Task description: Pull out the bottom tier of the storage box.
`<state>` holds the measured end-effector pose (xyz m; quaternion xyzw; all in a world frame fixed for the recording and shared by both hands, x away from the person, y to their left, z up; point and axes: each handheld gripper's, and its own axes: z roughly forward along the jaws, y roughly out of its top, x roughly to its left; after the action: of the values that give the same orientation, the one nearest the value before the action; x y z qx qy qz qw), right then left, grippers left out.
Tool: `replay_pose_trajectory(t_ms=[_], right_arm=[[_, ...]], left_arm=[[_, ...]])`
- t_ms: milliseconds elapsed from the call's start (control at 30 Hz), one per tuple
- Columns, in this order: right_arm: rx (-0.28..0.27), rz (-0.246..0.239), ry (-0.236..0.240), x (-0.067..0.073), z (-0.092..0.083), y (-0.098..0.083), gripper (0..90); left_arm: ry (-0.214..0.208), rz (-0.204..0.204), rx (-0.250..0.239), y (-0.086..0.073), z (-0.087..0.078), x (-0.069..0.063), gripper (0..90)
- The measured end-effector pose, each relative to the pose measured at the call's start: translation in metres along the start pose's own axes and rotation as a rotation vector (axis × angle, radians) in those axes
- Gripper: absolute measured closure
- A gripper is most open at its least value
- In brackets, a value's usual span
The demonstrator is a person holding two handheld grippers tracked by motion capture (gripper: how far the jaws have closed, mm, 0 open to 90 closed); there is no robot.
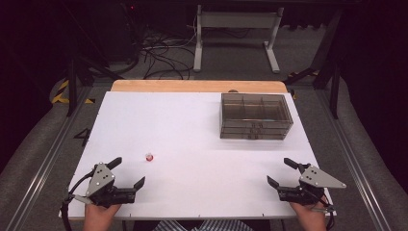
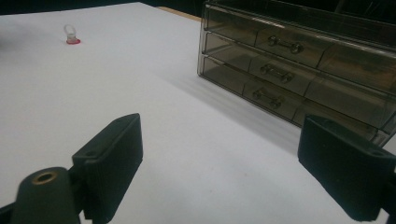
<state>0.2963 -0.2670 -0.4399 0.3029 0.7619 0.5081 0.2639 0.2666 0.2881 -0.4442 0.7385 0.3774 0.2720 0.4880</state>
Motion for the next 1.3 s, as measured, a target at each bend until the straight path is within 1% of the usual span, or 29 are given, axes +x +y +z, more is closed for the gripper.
replay_pose_trajectory(t_ms=[100,200,367,400,433,500,533,600,667,733,800,900,967,1100,1233,1300], right_arm=[[0.000,-0.006,0.002,0.001,0.001,0.000,15.1],[-0.001,-0.006,0.003,0.001,0.001,0.000,15.1],[0.002,-0.009,0.005,0.001,0.002,0.000,13.8],[0.001,-0.010,0.004,0.000,0.002,0.000,12.5],[0.000,-0.009,0.003,0.001,0.002,0.000,12.4],[0.008,-0.006,0.001,0.001,0.003,0.001,13.1],[0.021,-0.003,0.002,0.002,0.003,0.001,14.1],[0.032,-0.018,-0.003,0.003,0.003,0.001,14.1],[0.033,-0.029,-0.007,0.004,0.004,0.002,14.4],[0.027,-0.034,-0.004,0.003,0.004,0.002,14.7],[0.028,-0.029,-0.006,0.003,0.005,0.002,14.9],[0.032,-0.027,-0.003,0.003,0.008,0.004,15.2],[0.032,-0.031,-0.001,0.002,0.010,0.005,15.2],[0.030,-0.037,0.005,0.002,0.015,0.008,15.0],[0.028,-0.043,0.013,0.000,0.021,0.015,14.8],[0.029,-0.044,0.017,-0.001,0.023,0.017,14.7]], left_arm=[[0.001,0.009,0.002,0.000,0.000,0.000,0.2],[-0.004,0.004,0.001,0.000,0.000,0.000,0.2],[-0.003,0.006,0.001,0.000,0.000,0.000,0.2],[0.006,0.007,-0.001,0.000,0.000,-0.001,0.2],[0.005,0.008,-0.005,0.000,0.000,-0.001,0.2],[-0.001,0.004,-0.006,0.000,0.000,0.000,0.3],[-0.003,0.001,-0.005,0.000,0.000,0.000,0.3],[-0.004,-0.001,0.000,0.000,0.001,0.001,0.4],[-0.003,-0.008,-0.008,-0.001,0.001,0.001,0.6],[-0.003,-0.019,-0.004,0.000,0.001,0.002,0.9],[0.001,-0.020,-0.008,0.000,0.000,0.002,1.6],[0.019,0.010,-0.016,0.000,0.000,0.002,1.8],[0.020,0.011,-0.015,0.000,0.000,0.001,1.9],[0.007,0.015,-0.021,0.000,0.000,0.000,2.2],[-0.001,0.020,0.001,0.002,-0.001,0.000,2.5],[-0.011,0.024,-0.002,0.002,-0.002,0.000,2.6]])
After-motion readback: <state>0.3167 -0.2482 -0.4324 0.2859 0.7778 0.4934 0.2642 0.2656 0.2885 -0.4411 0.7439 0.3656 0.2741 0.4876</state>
